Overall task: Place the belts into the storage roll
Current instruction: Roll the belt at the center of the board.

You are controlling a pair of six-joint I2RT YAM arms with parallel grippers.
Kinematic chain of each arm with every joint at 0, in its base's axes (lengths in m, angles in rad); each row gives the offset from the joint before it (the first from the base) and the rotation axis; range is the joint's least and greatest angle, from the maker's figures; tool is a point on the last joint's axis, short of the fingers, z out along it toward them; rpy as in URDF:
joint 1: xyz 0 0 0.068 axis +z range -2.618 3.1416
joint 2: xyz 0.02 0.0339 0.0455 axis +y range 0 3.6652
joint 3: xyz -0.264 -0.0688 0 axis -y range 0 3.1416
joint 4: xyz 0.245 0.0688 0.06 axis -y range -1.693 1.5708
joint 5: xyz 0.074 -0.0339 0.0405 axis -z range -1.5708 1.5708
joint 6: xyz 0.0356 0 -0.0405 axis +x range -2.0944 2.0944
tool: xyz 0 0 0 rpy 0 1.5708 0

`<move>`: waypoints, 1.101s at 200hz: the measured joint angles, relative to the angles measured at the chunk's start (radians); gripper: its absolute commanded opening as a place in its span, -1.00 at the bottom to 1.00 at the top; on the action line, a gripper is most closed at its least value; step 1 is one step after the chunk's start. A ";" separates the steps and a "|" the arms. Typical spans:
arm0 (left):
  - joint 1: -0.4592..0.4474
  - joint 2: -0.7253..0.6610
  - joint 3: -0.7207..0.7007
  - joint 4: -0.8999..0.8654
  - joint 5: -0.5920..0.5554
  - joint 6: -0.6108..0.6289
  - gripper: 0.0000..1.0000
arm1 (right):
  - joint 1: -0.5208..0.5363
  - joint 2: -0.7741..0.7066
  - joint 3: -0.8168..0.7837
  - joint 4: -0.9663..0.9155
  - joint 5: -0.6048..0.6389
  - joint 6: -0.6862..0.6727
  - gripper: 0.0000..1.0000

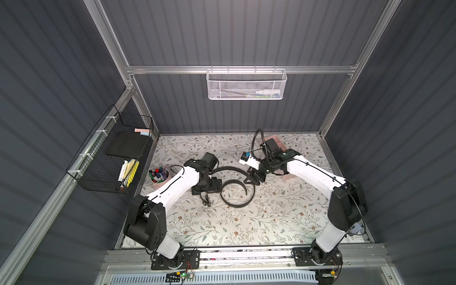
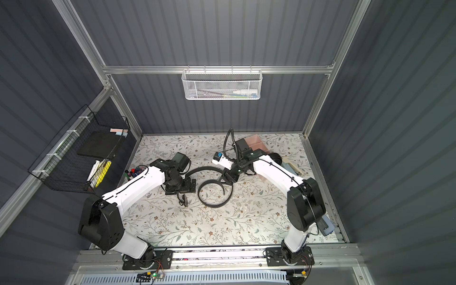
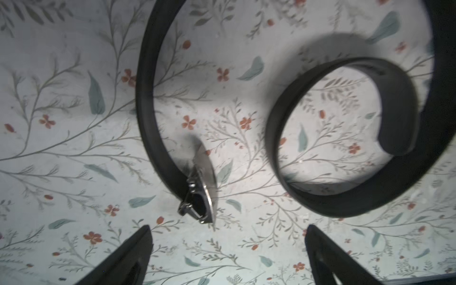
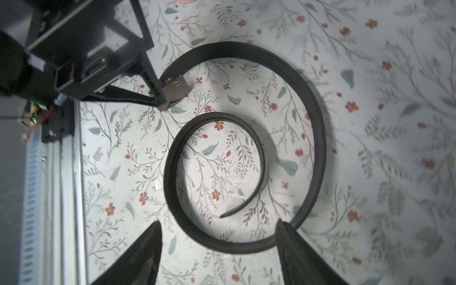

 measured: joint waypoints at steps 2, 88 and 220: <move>0.002 0.000 -0.001 -0.002 -0.002 0.003 0.97 | 0.005 0.018 0.016 -0.005 0.006 -0.022 0.44; 0.127 0.046 -0.052 0.039 -0.016 0.091 0.97 | 0.122 0.415 0.307 -0.080 0.228 -0.296 0.44; 0.169 0.353 0.154 0.067 -0.016 0.180 0.68 | 0.122 0.530 0.386 -0.031 0.288 -0.172 -1.00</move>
